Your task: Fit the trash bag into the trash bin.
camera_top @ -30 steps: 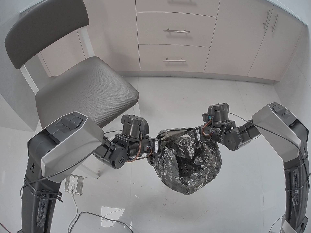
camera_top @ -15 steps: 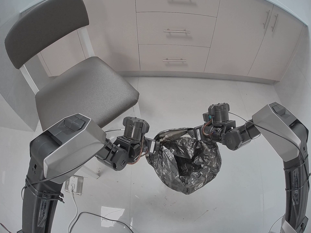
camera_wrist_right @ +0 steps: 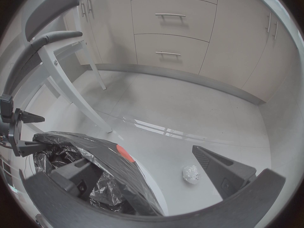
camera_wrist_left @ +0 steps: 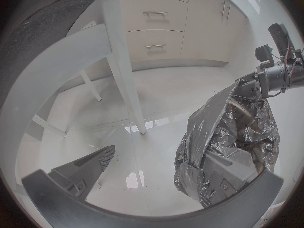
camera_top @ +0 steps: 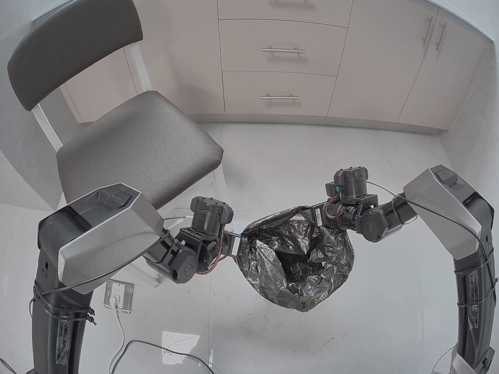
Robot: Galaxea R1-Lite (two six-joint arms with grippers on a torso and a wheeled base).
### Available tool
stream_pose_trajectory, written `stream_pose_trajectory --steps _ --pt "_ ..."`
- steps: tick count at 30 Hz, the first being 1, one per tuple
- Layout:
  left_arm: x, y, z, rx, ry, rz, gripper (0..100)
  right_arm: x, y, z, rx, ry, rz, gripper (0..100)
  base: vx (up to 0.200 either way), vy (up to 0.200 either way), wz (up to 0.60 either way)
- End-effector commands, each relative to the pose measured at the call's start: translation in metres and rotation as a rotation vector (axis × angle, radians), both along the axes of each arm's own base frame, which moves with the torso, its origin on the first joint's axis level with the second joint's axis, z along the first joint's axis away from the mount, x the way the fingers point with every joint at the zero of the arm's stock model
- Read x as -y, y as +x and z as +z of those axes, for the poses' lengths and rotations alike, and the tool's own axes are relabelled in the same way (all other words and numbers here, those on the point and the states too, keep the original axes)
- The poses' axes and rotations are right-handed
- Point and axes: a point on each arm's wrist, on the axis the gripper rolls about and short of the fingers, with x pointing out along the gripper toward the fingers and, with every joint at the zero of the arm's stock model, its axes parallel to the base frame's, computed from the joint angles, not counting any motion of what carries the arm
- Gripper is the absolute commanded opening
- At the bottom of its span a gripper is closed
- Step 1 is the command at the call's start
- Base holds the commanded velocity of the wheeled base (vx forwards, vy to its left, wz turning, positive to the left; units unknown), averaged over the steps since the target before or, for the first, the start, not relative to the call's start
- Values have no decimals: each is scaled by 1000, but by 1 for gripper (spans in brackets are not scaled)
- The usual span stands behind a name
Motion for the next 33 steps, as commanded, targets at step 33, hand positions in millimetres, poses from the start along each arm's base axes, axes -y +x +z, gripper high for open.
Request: stream_pose_trajectory --steps 33 --pt "4 40 -35 4 66 2 100 -10 25 -27 24 -5 -19 100 0 0 0"
